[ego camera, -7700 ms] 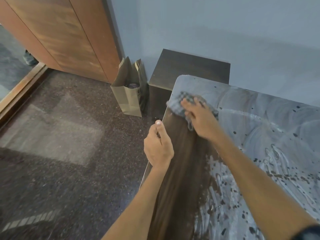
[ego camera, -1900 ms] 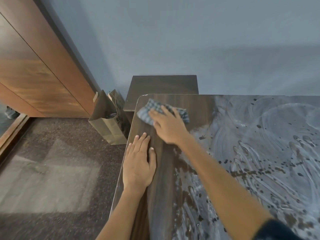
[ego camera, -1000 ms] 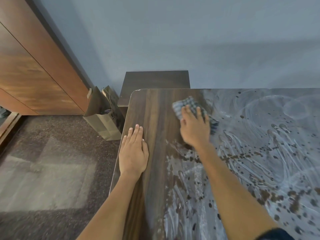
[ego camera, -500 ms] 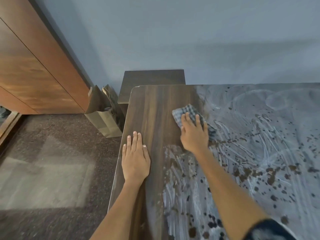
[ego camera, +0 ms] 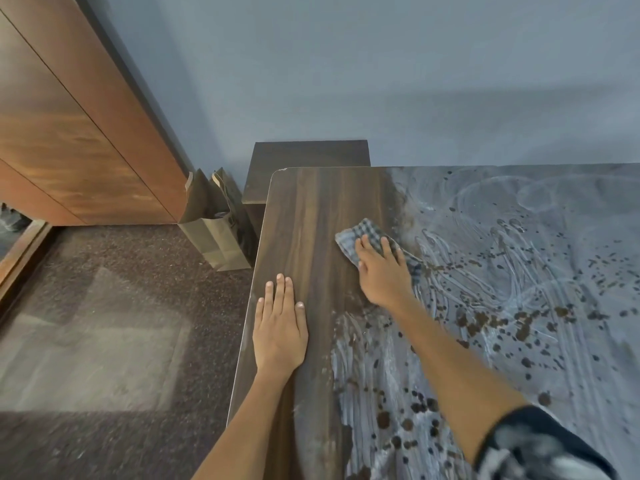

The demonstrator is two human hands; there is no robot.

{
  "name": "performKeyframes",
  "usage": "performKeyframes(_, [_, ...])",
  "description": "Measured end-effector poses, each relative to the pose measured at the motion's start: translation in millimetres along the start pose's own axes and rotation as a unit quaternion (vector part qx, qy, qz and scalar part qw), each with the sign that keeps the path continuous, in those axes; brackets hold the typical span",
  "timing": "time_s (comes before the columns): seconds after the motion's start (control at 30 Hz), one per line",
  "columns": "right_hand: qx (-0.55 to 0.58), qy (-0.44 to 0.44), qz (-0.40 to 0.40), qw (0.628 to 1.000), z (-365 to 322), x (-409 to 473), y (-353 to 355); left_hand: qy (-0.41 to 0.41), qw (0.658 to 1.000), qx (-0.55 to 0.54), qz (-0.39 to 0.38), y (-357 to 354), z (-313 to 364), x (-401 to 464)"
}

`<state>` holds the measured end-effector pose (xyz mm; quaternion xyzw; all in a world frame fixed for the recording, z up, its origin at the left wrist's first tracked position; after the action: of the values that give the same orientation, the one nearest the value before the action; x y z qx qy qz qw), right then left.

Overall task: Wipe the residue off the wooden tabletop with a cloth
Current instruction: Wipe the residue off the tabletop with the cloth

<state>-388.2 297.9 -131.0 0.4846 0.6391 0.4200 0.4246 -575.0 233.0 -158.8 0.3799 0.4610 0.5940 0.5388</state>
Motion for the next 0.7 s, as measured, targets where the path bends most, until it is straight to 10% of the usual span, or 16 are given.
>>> performKeyframes(0.27, [0.025,0.175,-0.020,0.984,-55.4,-64.6,-28.9,-0.024,1.000,0.005,0.001,0.6,-8.3,-22.6])
performKeyframes(0.57, [-0.008,0.036,-0.019,0.999,-27.4,-21.9,-8.1,-0.034,0.999,-0.010,0.009,1.8,-26.6,-63.6])
performKeyframes(0.7, [-0.015,0.131,-0.009,0.991,-109.0,-0.8,-32.1,0.030,0.992,-0.113,0.051,8.0,-32.7,-77.4])
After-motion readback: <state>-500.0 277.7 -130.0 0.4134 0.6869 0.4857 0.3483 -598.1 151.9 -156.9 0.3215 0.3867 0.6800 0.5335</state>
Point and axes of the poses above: each hand's wrist, its own x-axis towards the middle knuckle, its own y-axis out of the back of the hand, z = x × y, the point moved 4 cm from there along x, towards the middle knuckle, and after that the axes turned 8 degrees about y, right-handed, at the moved point
